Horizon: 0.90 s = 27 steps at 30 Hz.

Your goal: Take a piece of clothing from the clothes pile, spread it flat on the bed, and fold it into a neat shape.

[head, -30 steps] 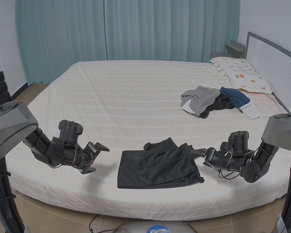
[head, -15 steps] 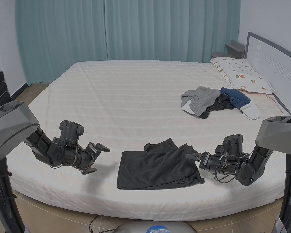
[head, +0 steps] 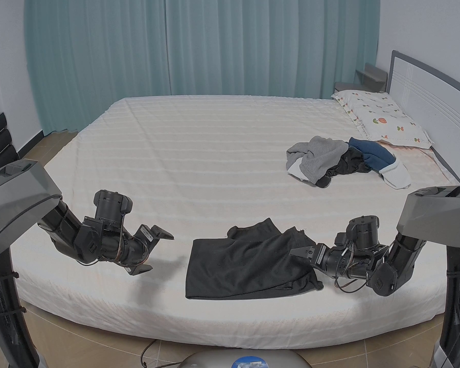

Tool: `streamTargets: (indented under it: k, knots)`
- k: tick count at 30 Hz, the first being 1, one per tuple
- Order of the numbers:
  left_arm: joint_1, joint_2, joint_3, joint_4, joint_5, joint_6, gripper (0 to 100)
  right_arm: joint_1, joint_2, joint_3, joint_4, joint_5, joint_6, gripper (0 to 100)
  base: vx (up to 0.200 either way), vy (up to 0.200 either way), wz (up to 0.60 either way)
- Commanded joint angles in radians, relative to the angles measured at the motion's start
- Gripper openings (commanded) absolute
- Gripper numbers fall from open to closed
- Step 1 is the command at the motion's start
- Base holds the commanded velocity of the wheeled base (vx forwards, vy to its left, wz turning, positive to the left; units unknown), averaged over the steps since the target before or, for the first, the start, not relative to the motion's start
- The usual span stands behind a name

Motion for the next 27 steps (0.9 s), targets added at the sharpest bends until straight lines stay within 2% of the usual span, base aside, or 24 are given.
streamTargets:
  k: [1, 6, 21, 27]
  knots:
    - [0.0, 0.002, 0.0, 0.0, 0.0, 0.0, 100, -0.005, -0.001, 0.009, -0.001, 0.002, -0.005, 0, 0.0, 0.0, 0.0]
    - [0.009, -0.006, 0.001, 0.001, -0.011, -0.011, 100, -0.028, 0.0, 0.027, 0.011, 0.002, -0.057, 0, 0.0, 0.0, 0.0]
    - [0.009, -0.004, 0.0, 0.001, -0.012, -0.009, 100, -0.063, -0.108, 0.164, 0.005, 0.013, -0.068, 0, 0.0, 0.0, 0.0]
    - [0.009, -0.004, 0.001, 0.001, -0.012, -0.008, 100, -0.071, -0.099, 0.213, 0.004, 0.016, -0.103, 0, 0.0, 0.0, 0.0]
